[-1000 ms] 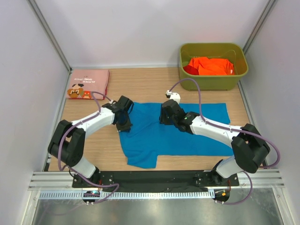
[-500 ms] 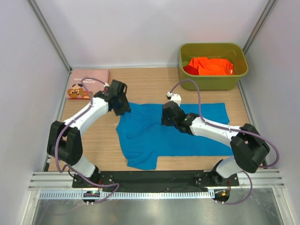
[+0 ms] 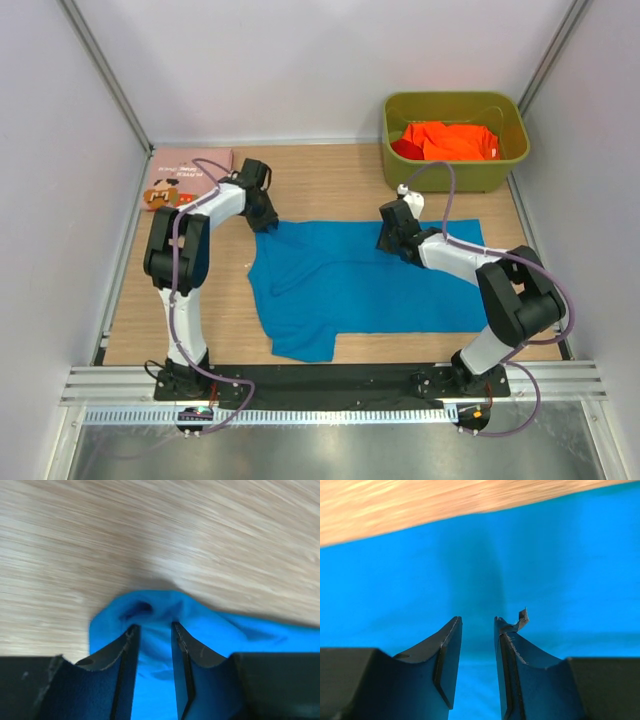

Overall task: Fold and stack the t-shirts
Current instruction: Fold the tshirt

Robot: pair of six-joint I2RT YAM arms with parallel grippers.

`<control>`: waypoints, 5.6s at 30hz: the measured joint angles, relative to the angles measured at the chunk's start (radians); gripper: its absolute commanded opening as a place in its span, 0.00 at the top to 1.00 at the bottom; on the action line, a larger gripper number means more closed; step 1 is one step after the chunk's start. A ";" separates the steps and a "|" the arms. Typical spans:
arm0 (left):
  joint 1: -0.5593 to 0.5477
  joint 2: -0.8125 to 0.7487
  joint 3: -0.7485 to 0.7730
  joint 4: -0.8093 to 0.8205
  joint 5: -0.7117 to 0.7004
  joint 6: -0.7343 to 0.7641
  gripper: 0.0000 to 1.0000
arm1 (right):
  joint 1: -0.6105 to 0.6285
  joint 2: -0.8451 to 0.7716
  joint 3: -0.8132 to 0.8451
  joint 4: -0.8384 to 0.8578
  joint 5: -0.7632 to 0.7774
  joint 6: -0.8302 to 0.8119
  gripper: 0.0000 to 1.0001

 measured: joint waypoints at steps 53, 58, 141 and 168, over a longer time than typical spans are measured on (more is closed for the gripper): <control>-0.235 -0.823 -0.819 -0.119 0.037 -0.158 0.48 | 0.668 -0.305 -0.263 -0.106 -0.150 0.291 0.51; -0.239 -0.892 -0.921 -0.036 0.079 -0.209 0.48 | 0.746 -0.212 -0.262 -0.045 -0.129 0.262 0.51; -0.859 -0.395 -0.440 -0.114 -0.439 0.266 0.48 | -0.059 -0.350 0.067 -0.204 -0.370 0.193 0.61; -0.698 -0.571 -0.475 -0.170 -0.395 0.229 0.47 | -0.092 -0.480 -0.002 -0.270 -0.405 0.184 0.60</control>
